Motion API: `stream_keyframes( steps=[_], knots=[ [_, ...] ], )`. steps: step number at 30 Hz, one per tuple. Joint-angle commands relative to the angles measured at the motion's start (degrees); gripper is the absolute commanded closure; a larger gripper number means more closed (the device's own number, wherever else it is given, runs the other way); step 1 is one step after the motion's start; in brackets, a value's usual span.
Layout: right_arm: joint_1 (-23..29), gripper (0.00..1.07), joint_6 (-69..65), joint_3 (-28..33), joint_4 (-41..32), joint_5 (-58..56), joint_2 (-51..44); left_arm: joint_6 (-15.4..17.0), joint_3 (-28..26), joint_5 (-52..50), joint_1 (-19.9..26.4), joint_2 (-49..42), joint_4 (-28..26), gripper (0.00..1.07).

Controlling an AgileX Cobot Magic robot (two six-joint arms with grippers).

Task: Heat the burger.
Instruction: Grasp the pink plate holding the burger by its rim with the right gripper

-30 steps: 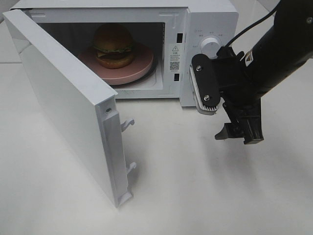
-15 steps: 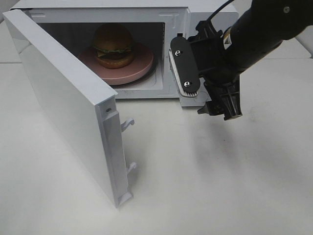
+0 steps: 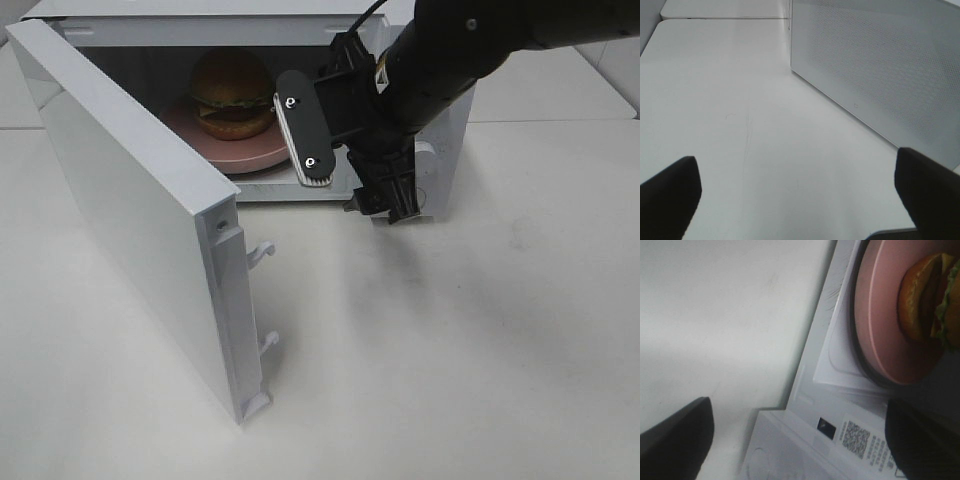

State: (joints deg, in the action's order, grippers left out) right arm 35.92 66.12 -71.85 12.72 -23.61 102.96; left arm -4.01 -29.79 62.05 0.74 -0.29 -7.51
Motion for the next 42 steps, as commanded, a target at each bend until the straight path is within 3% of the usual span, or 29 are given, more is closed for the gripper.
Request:
stream_keyframes(
  steps=[1, 20, 42],
  knots=[
    [0.34, 0.18, -0.17, -1.55, 0.57, 1.60, 1.09, 0.23, 0.00, -0.63, 0.17, -0.92, -0.29, 0.07],
    [2.75, 0.20, -0.29, -11.92, 0.92, 4.70, 12.32, 0.23, 0.00, -0.63, 0.17, -0.92, -0.29, 0.07],
    [0.74, 0.23, -5.84, -32.26, 0.34, 1.03, 29.16, 0.23, 0.00, -0.63, 0.17, -0.92, -0.29, 0.07]
  ],
)
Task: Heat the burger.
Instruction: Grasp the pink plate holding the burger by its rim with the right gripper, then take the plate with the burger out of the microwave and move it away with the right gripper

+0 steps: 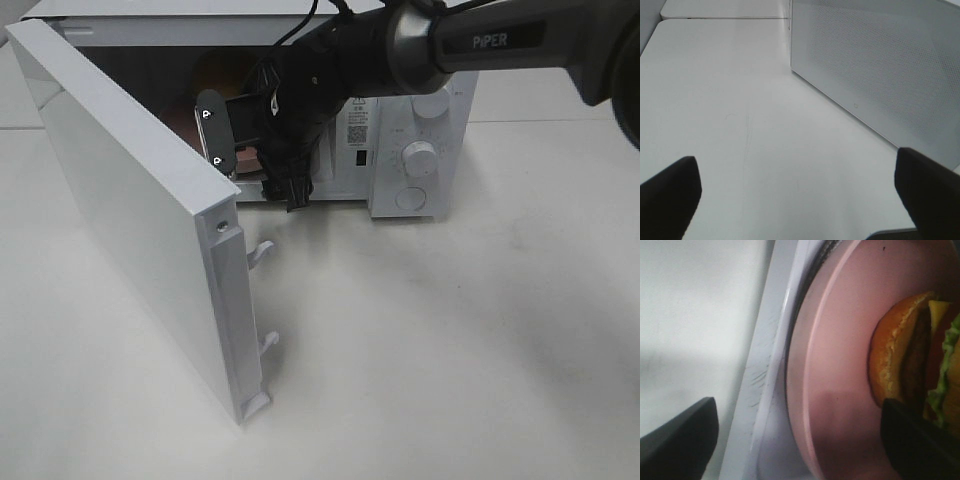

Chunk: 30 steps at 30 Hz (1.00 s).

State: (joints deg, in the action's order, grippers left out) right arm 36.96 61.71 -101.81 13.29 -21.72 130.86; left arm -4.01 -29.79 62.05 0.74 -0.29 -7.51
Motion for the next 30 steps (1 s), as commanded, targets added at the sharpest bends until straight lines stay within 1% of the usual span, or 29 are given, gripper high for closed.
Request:
stream_keyframes(
  steps=[1, 8, 9, 10, 11, 12, 13, 14, 15, 16, 17, 18, 19, 20, 21, 22, 23, 24, 30],
  knots=[
    [-0.92, 0.23, -1.66, -3.72, -0.40, -1.83, 2.35, 0.23, 0.00, -0.63, 0.17, -0.92, -0.29, 0.07],
    [-1.55, 0.27, -1.26, -5.50, -1.78, -2.52, 4.41, 0.23, 0.00, -0.63, 0.17, -0.92, -0.29, 0.07],
    [-1.72, 0.31, -1.20, -5.90, -1.72, -2.92, 5.04, 0.23, 0.00, -0.63, 0.17, -0.92, -0.29, 0.07],
    [-1.72, 0.31, -1.20, -5.90, -1.72, -2.92, 5.04, 0.23, 0.00, -0.63, 0.17, -0.92, -0.29, 0.07],
    [-2.23, 0.34, -1.20, -6.02, -1.95, -2.92, 5.21, 0.23, 0.00, -0.63, 0.17, -0.92, -0.29, 0.07],
    [-2.23, 0.40, -0.97, -6.42, -2.01, -2.98, 5.73, 0.23, 0.00, -0.63, 0.17, -0.92, -0.29, 0.07],
    [-2.23, 0.40, -0.97, -6.42, -2.01, -2.98, 5.73, 0.23, 0.00, -0.63, 0.17, -0.92, -0.29, 0.07],
    [-2.23, 0.48, -0.06, -6.42, -1.95, -2.81, 5.73, 0.23, 0.00, -0.63, 0.17, -0.92, -0.29, 0.07],
    [-2.23, 0.48, -0.06, -6.42, -1.95, -2.81, 5.73, 0.23, 0.00, -0.63, 0.17, -0.92, -0.29, 0.07],
    [-2.23, 0.53, 0.92, -6.42, -1.95, -2.81, 5.73, 0.23, 0.00, -0.63, 0.17, -0.92, -0.29, 0.07],
    [-2.23, 0.66, 2.69, -6.42, -1.95, -2.81, 5.73, 0.23, 0.00, -0.63, 0.17, -0.92, -0.29, 0.07],
    [-2.23, 0.66, 2.69, -6.42, -1.95, -2.81, 5.73, 0.23, 0.00, -0.63, 0.17, -0.92, -0.29, 0.07],
    [-2.18, 0.81, 3.09, -6.42, -2.12, -2.81, 5.73, 0.23, 0.00, -0.63, 0.17, -0.92, -0.29, 0.07],
    [-2.18, 0.90, 3.09, -6.42, -2.46, -2.81, 5.73, 0.23, 0.00, -0.63, 0.17, -0.92, -0.29, 0.07],
    [-2.18, 0.90, 3.09, -6.42, -2.46, -2.81, 5.73, 0.23, 0.00, -0.63, 0.17, -0.92, -0.29, 0.07],
    [-2.18, 1.05, 3.09, -6.42, -3.15, -2.52, 5.73, 0.23, 0.00, -0.63, 0.17, -0.92, -0.29, 0.07],
    [-2.18, 1.05, 3.09, -6.42, -3.15, -2.52, 5.73, 0.23, 0.00, -0.63, 0.17, -0.92, -0.29, 0.07],
    [-2.18, 1.07, 3.15, -6.42, -3.15, -2.41, 5.73, 0.23, 0.00, -0.63, 0.17, -0.92, -0.29, 0.07],
    [-1.38, 1.07, 4.18, -6.42, -3.21, -3.21, 5.56, 0.23, 0.00, -0.63, 0.17, -0.92, -0.29, 0.07]
  ],
)
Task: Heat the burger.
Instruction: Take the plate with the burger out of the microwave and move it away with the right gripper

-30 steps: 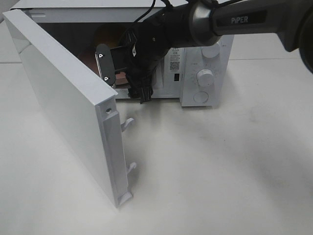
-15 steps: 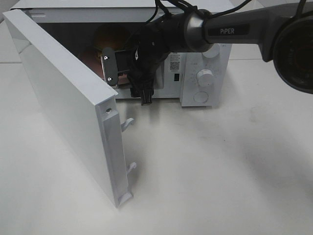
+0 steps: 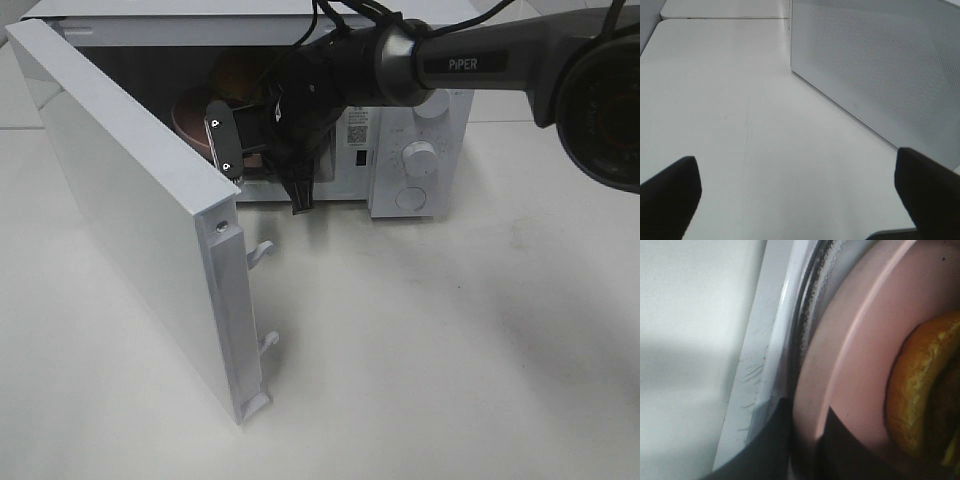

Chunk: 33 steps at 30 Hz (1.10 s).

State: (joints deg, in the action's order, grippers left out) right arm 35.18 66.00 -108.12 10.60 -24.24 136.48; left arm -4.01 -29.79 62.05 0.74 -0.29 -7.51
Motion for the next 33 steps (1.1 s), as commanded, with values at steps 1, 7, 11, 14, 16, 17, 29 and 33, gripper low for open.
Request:
stream_keyframes(
  steps=[1, 7, 11, 14, 16, 17, 29, 33],
  knots=[
    [0.40, 1.07, 0.00, -0.11, -0.52, -0.92, -0.11, 0.23, 0.00, -0.63, 0.17, -0.92, -0.29, 0.07],
    [1.03, 1.07, 0.74, -0.06, -0.52, -1.78, -1.03, 0.23, 0.00, -0.63, 0.17, -0.92, -0.29, 0.07],
    [1.60, 1.07, 3.50, 1.20, -0.57, -2.75, -2.86, 0.23, 0.00, -0.63, 0.17, -0.92, -0.34, 0.07],
    [1.72, 1.07, 9.28, 5.21, -0.57, -2.52, -5.50, 0.23, 0.00, -0.63, 0.17, -0.92, -0.29, 0.07],
    [1.72, 1.07, 10.37, 6.19, -0.86, -2.52, -6.02, 0.23, 0.00, -0.63, 0.17, -0.92, -0.29, 0.07],
    [1.72, 1.07, 10.37, 6.19, -0.86, -2.52, -6.02, 0.23, 0.00, -0.63, 0.17, -0.92, -0.29, 0.07],
    [1.72, 1.07, 23.09, 18.39, -3.09, 2.46, -14.09, 0.23, 0.00, -0.63, 0.17, -0.92, -0.29, 0.07],
    [1.72, 1.07, 26.07, 21.89, -3.09, 3.90, -16.33, 0.23, 0.00, -0.63, 0.17, -0.92, -0.29, 0.07]
  ],
)
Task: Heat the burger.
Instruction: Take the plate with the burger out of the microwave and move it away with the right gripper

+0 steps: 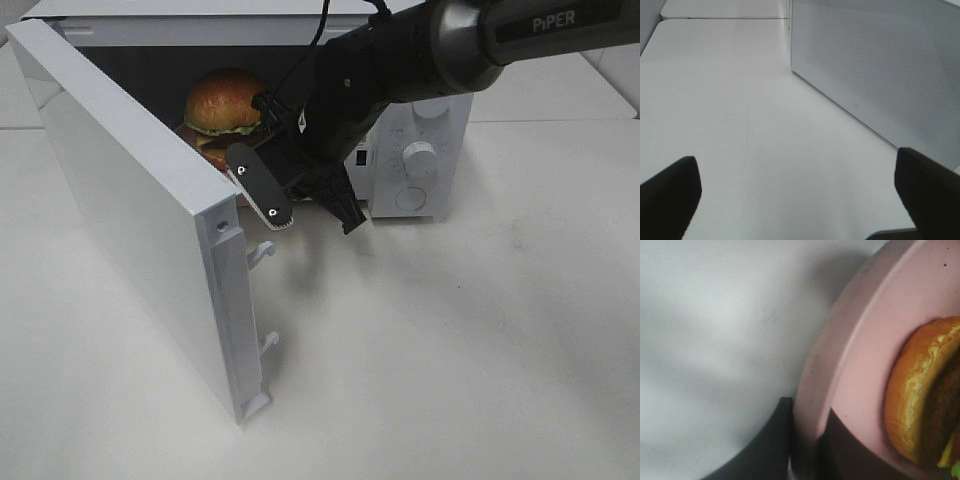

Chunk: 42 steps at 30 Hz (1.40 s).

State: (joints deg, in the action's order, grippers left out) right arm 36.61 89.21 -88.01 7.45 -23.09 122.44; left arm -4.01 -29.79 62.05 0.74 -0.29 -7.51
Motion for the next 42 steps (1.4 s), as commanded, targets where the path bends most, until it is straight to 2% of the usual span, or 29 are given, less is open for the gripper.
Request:
stream_keyframes(
  steps=[1, 4, 6, 17, 19, 27, 29, 38, 42],
  knots=[
    [0.29, 1.07, 4.13, 3.15, 0.06, 2.86, -3.32, 0.23, 0.00, -0.63, 0.17, -0.92, -0.29, 0.07],
    [0.29, 1.07, 4.76, 3.72, 0.06, 3.04, -3.90, 0.23, 0.00, -0.63, 0.17, -0.92, -0.29, 0.07],
    [0.29, 1.07, 7.16, 6.76, -0.23, 4.30, -6.65, 0.23, 0.00, -0.63, 0.17, -0.92, -0.29, 0.07],
    [0.29, 1.07, 10.31, 13.29, -1.89, 5.21, -12.55, 0.23, 0.00, -0.63, 0.17, -0.92, -0.29, 0.07],
    [0.29, 1.07, 10.54, 16.90, -1.89, 6.53, -15.36, 0.23, 0.00, -0.63, 0.17, -0.92, -0.29, 0.07],
    [0.29, 1.07, 11.12, 21.94, -1.89, 7.56, -19.25, 0.23, 0.00, -0.63, 0.17, -0.92, -0.29, 0.07],
    [0.29, 1.07, 11.29, 25.27, -1.89, 9.34, -22.12, 0.23, 0.00, -0.63, 0.17, -0.92, -0.29, 0.07],
    [0.29, 1.07, 11.29, 31.05, -1.66, 11.46, -27.44, 0.23, 0.00, -0.63, 0.17, -0.92, -0.29, 0.07],
    [0.29, 1.07, 11.29, 35.47, -1.66, 11.69, -31.80, 0.23, 0.00, -0.63, 0.17, -0.92, -0.29, 0.07]
  ],
)
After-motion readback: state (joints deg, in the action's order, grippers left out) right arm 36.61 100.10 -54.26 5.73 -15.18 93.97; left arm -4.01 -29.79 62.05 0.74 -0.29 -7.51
